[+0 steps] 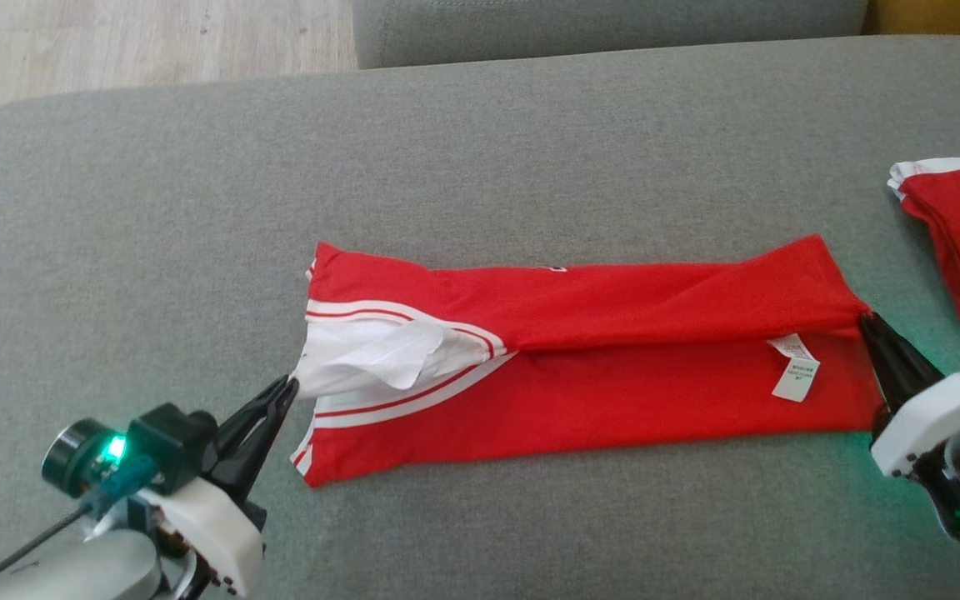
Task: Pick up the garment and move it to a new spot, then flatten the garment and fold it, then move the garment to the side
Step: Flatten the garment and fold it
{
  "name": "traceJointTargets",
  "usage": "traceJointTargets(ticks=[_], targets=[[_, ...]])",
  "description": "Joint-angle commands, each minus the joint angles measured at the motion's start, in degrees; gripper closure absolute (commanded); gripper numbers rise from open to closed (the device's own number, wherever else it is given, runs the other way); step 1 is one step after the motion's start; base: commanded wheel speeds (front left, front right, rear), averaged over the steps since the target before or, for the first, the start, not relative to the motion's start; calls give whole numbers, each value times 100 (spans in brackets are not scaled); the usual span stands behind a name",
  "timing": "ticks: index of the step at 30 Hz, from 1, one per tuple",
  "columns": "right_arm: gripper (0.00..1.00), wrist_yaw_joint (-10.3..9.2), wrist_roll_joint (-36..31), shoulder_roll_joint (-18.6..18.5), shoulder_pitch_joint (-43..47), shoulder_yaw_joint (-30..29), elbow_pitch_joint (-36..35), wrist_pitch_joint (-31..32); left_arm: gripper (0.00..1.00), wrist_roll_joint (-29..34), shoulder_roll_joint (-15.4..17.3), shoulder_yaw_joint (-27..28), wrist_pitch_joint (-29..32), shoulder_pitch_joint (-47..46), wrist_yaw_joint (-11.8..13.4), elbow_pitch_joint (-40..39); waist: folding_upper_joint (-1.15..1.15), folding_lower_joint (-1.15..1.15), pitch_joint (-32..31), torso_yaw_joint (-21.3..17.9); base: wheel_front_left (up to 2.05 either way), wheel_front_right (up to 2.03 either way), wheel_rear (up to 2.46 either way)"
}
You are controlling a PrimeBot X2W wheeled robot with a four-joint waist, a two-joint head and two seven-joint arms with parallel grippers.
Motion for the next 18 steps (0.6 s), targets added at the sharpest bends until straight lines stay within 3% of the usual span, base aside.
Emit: traceJointTargets(ticks=[1, 6, 7, 8, 9, 10, 15, 18], targets=[[100, -4, -81, -124, 140, -85, -144, 19, 100, -80, 203, 255, -94, -41, 68, -59, 0, 0, -9, -6, 0, 0, 0], [98, -4, -232, 5, 408, -442, -302, 236, 100, -241, 72, 255, -113, 137, 95, -56, 0, 0, -2, -10, 0, 0, 0], [76, -4, -260, 42, 451, -511, -316, 266, 100, -283, 6, 266, -145, 185, 120, -40, 0, 0, 1, -11, 0, 0, 0], [35, -4, -302, 76, 493, -576, -319, 285, 89, -318, -67, 282, -186, 233, 154, -10, 0, 0, 2, -10, 0, 0, 0], [0, -4, -341, 113, 534, -653, -318, 288, 60, -331, -146, 304, -240, 275, 199, 29, 0, 0, 2, -8, 0, 0, 0], [0, -4, -384, 152, 574, -743, -312, 264, 0, -352, -242, 358, -312, 323, 260, 71, 0, 0, 1, -4, 0, 0, 0], [0, -4, -603, 416, 822, -1297, -335, -60, 0, -334, -821, 826, -548, 658, 649, 419, 0, 0, -78, 27, 0, 0, 0], [0, -4, -682, 652, 1071, -1670, -450, -212, 0, -12, -1249, 1324, -569, 915, 860, 580, 0, 0, -171, 82, 0, 0, 0]])
